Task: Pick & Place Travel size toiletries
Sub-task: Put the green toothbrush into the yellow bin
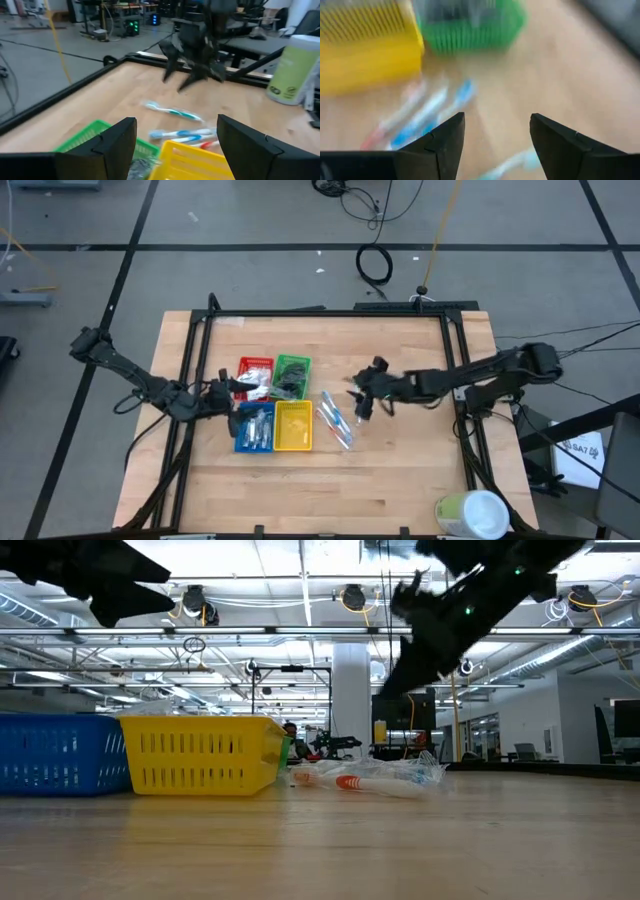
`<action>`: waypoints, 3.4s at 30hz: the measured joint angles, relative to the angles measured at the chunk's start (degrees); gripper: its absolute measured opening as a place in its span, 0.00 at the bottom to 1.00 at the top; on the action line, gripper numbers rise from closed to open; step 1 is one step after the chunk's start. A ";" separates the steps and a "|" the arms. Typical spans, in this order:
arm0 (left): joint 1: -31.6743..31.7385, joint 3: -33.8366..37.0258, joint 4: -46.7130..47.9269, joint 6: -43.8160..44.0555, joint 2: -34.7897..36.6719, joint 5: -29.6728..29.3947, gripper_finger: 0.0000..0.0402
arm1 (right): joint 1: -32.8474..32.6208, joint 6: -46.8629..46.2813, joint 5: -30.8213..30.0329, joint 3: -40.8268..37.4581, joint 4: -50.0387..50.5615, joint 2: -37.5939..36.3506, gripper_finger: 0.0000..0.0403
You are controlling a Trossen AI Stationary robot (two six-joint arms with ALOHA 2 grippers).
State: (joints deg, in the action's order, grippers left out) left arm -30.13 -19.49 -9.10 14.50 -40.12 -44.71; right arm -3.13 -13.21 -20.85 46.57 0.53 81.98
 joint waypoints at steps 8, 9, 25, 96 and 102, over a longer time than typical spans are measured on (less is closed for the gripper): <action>3.87 0.00 0.09 -3.61 0.00 0.00 0.68 | -0.72 -20.88 1.64 10.55 21.93 13.90 0.53; 4.21 0.00 0.22 -3.96 0.00 0.00 0.67 | -0.72 -22.11 2.83 11.03 22.65 14.84 0.53; 5.85 0.00 3.41 -2.01 0.00 3.56 0.67 | -0.28 -26.40 7.36 11.45 27.03 19.92 0.50; 23.12 -5.86 -51.15 -11.77 -38.41 30.60 0.67 | 1.14 21.44 18.15 -4.51 -41.04 -0.29 0.03; 23.10 -11.53 -51.25 -18.06 -40.87 33.74 0.67 | 1.13 20.77 18.15 -4.51 -40.57 -0.29 0.03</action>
State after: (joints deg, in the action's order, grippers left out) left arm -7.03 -31.02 -60.36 -3.56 -80.99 -10.97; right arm -2.00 7.56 -2.70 42.06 -40.04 81.69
